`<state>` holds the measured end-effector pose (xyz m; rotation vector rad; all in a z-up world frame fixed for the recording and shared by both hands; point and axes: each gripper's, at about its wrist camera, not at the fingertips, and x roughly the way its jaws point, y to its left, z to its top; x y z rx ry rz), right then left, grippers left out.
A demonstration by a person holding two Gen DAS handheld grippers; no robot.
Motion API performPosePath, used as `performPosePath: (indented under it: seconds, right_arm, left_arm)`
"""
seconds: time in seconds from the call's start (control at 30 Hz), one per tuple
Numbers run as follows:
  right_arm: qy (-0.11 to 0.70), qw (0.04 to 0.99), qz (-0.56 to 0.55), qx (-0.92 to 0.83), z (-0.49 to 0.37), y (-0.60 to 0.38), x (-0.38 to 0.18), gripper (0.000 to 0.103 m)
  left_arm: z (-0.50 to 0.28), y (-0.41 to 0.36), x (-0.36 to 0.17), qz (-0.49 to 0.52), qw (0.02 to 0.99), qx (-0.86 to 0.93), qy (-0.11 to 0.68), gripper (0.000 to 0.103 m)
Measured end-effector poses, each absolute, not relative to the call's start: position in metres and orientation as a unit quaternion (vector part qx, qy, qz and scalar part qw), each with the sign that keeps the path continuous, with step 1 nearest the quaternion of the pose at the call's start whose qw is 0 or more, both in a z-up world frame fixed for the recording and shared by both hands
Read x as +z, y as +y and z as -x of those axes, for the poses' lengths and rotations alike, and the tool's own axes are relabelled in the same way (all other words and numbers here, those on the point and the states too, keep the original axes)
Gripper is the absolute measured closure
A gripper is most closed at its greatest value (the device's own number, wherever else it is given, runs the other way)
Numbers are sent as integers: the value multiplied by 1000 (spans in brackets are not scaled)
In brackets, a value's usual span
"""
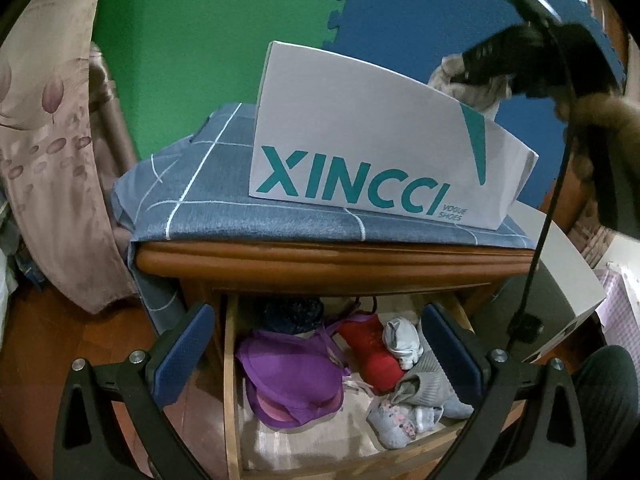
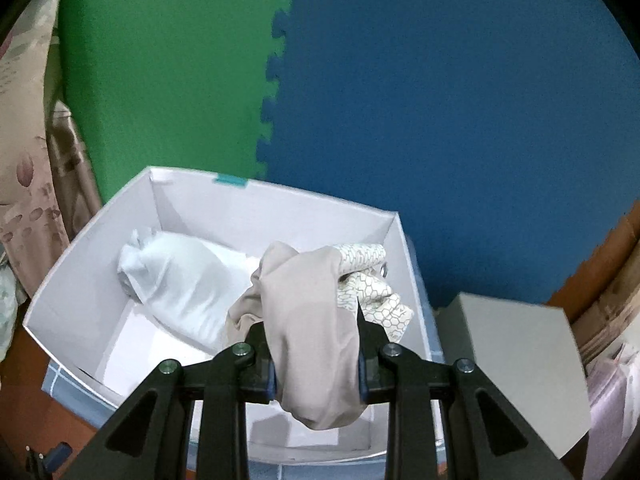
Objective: Take underwear out of drawer
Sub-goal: 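Lift the beige lace underwear with the right gripper into the XINCCI box, then open the right gripper to drop the underwear and withdraw it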
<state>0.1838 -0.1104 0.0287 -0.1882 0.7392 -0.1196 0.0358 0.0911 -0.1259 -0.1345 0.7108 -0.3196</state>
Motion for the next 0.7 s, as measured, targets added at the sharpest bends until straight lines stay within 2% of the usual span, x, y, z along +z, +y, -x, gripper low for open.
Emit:
performPosePath:
  seconds: [0.17, 0.33, 0.7]
  right_arm:
    - [381, 919, 80, -55, -191, -116, 7, 75]
    - [410, 911, 22, -40, -197, -127, -21, 75]
    - [407, 912, 10, -48, -198, -129, -23, 75]
  left_arm:
    - [-36, 92, -127, 70, 921, -156, 349, 1]
    - [-37, 91, -129, 71, 920, -154, 353, 1]
    - [-37, 91, -131, 64, 919, -156, 356, 1]
